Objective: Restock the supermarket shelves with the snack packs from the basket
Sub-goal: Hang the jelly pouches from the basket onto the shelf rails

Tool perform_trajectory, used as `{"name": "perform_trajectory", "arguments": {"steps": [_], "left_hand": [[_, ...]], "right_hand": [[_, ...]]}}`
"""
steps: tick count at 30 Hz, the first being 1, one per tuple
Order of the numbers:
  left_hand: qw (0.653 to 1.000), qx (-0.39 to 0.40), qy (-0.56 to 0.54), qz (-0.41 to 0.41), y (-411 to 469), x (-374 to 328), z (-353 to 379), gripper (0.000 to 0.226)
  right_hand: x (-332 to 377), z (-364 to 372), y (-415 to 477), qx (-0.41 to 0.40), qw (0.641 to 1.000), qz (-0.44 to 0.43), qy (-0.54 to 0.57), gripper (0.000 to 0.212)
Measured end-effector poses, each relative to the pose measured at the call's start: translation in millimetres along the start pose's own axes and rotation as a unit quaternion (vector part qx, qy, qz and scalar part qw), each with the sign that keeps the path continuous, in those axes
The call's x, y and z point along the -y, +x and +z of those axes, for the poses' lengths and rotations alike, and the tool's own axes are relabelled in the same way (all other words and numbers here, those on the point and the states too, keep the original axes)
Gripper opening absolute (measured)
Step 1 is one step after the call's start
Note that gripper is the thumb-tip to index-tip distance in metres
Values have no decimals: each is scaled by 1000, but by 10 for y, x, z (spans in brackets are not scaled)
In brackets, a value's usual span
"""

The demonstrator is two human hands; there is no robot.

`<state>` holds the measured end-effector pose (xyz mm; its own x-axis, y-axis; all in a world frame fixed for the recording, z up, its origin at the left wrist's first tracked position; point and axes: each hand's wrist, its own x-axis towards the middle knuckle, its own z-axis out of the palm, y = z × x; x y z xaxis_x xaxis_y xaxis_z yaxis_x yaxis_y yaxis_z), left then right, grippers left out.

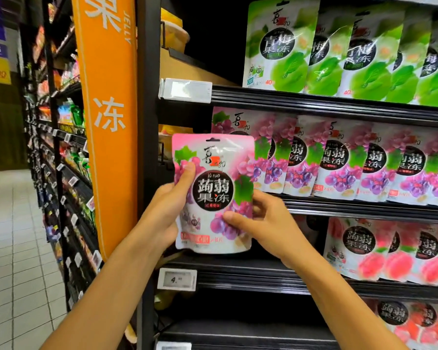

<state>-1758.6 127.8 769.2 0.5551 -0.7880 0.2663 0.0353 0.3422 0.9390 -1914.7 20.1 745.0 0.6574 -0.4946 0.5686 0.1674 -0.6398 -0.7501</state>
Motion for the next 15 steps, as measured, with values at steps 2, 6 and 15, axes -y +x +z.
{"name": "perform_trajectory", "arguments": {"steps": [2,6,15], "left_hand": [[1000,-4,-3,26,55,-97,38,45],[964,-112,76,227,22,-50,36,44],[782,-101,502,355,-18,401,112,48]], "right_hand": [[45,-9,80,-54,998,14,43,28],[186,-113,341,-121,988,54,82,16],[294,61,978,-196,980,42,-19,11]]}}
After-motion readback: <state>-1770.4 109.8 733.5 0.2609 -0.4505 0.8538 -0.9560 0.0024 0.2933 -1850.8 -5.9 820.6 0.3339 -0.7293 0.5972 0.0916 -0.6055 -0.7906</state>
